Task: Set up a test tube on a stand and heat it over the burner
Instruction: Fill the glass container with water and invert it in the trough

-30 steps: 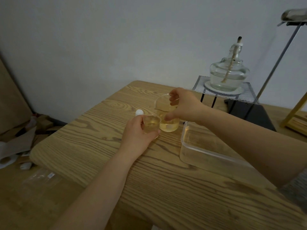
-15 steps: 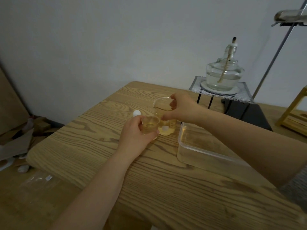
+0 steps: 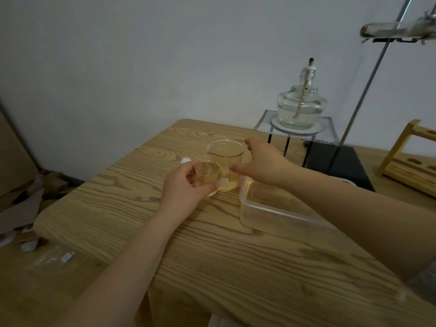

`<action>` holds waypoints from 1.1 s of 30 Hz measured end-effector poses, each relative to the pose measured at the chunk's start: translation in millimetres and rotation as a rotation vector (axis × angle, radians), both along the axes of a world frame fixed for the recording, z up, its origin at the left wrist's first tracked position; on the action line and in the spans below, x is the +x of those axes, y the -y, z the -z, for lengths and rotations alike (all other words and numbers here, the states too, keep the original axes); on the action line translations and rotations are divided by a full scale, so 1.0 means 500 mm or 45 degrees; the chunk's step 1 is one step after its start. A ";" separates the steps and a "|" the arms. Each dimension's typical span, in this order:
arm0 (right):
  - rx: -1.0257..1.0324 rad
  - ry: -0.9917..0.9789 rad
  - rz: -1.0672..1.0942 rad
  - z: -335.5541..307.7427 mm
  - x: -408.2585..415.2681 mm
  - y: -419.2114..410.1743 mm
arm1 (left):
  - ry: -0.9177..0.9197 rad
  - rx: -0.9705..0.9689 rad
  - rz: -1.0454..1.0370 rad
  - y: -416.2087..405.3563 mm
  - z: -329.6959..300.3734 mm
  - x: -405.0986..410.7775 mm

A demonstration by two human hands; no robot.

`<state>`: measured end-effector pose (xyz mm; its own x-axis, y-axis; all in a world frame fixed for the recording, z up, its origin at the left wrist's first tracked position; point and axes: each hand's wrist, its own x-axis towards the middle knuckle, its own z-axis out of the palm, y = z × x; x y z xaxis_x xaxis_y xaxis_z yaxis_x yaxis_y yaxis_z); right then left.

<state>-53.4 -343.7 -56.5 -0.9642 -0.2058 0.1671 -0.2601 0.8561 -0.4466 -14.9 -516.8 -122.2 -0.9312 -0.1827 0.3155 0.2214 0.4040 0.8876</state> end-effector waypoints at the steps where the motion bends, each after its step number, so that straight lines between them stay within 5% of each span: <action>1: 0.006 0.003 0.001 -0.001 0.001 -0.003 | 0.001 0.004 0.001 0.000 -0.002 0.000; 15: 0.053 -0.117 -0.068 -0.030 0.076 -0.097 | -0.019 0.003 0.051 -0.042 -0.060 0.038; 21: 0.445 0.275 -0.139 -0.025 0.088 -0.132 | -0.059 0.018 0.119 -0.078 -0.089 0.049; 33: 0.661 0.470 -0.247 -0.004 0.099 -0.164 | -0.073 -0.079 0.186 -0.143 -0.106 0.052</action>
